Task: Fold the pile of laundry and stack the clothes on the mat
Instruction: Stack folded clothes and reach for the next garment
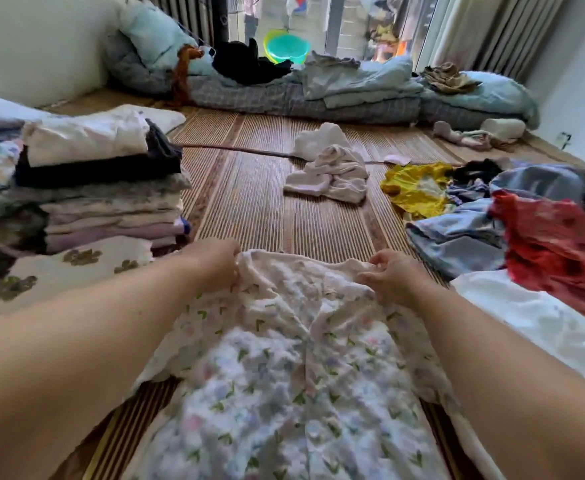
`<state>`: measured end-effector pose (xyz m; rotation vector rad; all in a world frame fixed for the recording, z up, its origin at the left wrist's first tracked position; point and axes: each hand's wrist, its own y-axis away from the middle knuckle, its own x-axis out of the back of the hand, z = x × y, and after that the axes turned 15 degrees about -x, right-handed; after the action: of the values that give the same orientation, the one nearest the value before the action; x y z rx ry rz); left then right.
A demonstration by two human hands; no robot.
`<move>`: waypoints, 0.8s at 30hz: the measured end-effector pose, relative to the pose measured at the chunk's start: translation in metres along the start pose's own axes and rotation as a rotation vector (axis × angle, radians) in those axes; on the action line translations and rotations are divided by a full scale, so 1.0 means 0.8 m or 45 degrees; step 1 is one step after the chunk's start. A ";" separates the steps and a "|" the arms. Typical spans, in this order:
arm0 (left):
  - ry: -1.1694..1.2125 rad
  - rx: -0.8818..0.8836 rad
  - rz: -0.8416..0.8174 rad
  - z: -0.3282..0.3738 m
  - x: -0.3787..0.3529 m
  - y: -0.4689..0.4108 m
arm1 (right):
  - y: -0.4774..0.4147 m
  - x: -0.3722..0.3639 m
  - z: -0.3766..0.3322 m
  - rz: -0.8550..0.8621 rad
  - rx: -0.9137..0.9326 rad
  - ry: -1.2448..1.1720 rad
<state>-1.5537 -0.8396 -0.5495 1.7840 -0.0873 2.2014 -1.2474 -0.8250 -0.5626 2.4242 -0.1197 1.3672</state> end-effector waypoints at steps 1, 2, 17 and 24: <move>-0.037 -0.001 0.015 -0.006 -0.009 0.001 | -0.004 -0.005 0.006 0.023 0.003 0.009; -0.057 0.003 0.059 -0.012 -0.016 0.004 | -0.008 -0.004 0.012 0.038 0.002 -0.040; 0.024 0.391 -0.008 -0.051 -0.022 0.203 | 0.168 0.082 0.144 -0.083 -0.387 0.534; -0.113 0.684 -0.016 -0.086 -0.044 0.237 | 0.182 0.077 0.165 0.117 -0.435 0.703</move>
<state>-1.6642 -1.0108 -0.5716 2.1353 0.5436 2.2798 -1.1429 -1.0002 -0.5346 1.7199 -0.2967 1.8319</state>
